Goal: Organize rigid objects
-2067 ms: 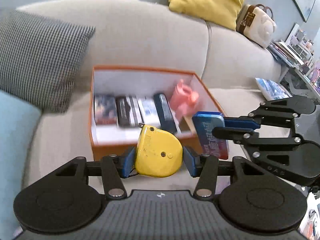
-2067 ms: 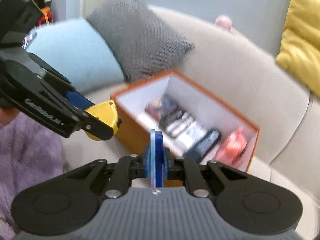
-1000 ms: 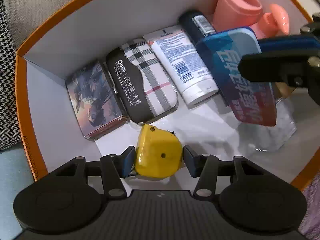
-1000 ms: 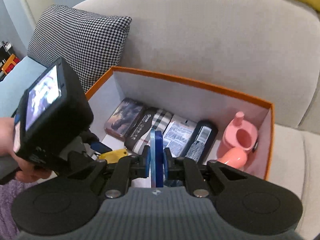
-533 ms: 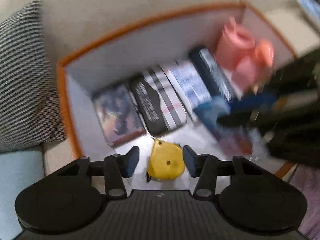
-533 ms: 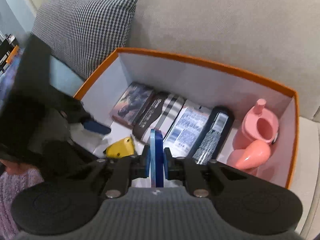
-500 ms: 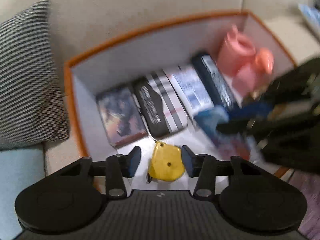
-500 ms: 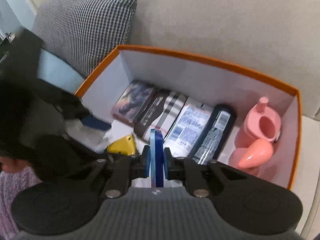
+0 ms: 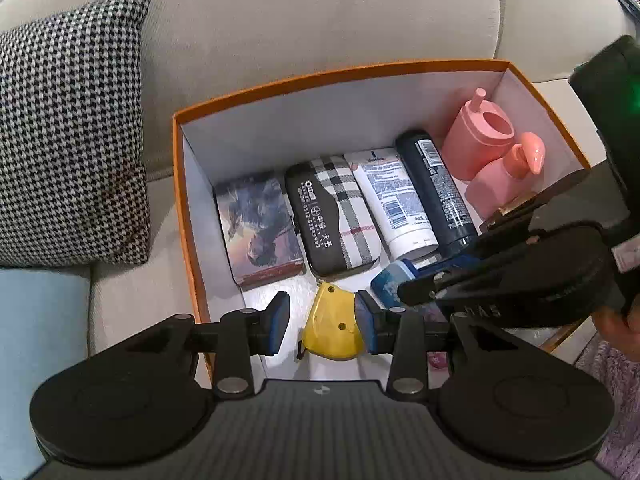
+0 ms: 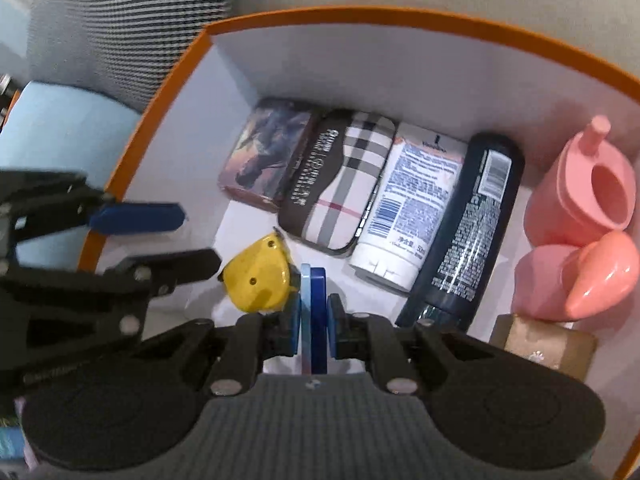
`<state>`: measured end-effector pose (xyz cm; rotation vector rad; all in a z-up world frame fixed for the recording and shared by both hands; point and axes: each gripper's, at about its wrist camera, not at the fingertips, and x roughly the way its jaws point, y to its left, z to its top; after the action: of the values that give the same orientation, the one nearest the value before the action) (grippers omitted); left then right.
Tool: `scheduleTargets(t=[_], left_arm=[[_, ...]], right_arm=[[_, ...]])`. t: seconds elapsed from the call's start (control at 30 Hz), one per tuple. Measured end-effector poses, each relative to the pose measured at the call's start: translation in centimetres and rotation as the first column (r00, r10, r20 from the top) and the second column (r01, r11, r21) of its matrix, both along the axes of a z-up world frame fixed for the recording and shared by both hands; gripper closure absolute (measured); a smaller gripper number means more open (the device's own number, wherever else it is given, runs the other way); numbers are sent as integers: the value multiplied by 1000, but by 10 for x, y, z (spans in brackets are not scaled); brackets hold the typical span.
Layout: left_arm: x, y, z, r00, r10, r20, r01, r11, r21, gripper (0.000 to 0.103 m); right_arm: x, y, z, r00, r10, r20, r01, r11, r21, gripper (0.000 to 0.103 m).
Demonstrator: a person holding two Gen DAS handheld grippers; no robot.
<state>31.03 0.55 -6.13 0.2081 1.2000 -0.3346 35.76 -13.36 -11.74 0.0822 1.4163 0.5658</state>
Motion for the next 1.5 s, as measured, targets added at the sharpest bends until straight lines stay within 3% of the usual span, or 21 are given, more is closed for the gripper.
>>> scheduleTargets(t=[0.17, 0.27, 0.47, 0.6, 0.67, 0.87, 1.1, 1.3, 1.37, 1.5], left_arm=[[-3, 0, -5, 1000, 4, -7, -4, 1000, -5, 58], [-5, -1, -4, 1000, 4, -5, -4, 1000, -12, 58], [-11, 0, 1, 1000, 17, 2, -17, 1000, -21, 58], [-13, 0, 2, 1000, 28, 2, -28, 999, -28, 58], [-15, 0, 2, 999, 35, 4, -35, 999, -31, 58], [-27, -4, 8, 999, 38, 24, -37, 998, -51, 58], [-54, -8, 37, 993, 45, 112, -34, 995, -95, 58], [-86, -5, 81, 957, 61, 282, -24, 991, -132, 57], [-96, -6, 95, 937, 65, 342, -23, 992, -126, 54], [-125, -10, 119, 868, 90, 488, -49, 994, -97, 32]], right_arm=[[2, 2, -9, 999, -14, -30, 13, 999, -32, 88], [0, 6, -9, 1000, -9, -8, 8, 996, -93, 79], [-5, -3, 1, 1000, 0, 29, 3, 995, -102, 75], [-9, -6, -7, 1000, 14, 2, -14, 996, -89, 91], [-11, -5, -12, 1000, 9, -2, -9, 996, -89, 94], [-14, -3, -7, 1000, 16, 14, -14, 995, -102, 94], [-38, -11, 40, 992, 39, 120, -28, 995, -97, 90], [-73, -30, 96, 958, 19, 288, 0, 998, -69, 88], [-87, -37, 116, 935, -2, 354, 23, 998, -56, 80], [-117, -45, 150, 869, -44, 493, 72, 997, -37, 66]])
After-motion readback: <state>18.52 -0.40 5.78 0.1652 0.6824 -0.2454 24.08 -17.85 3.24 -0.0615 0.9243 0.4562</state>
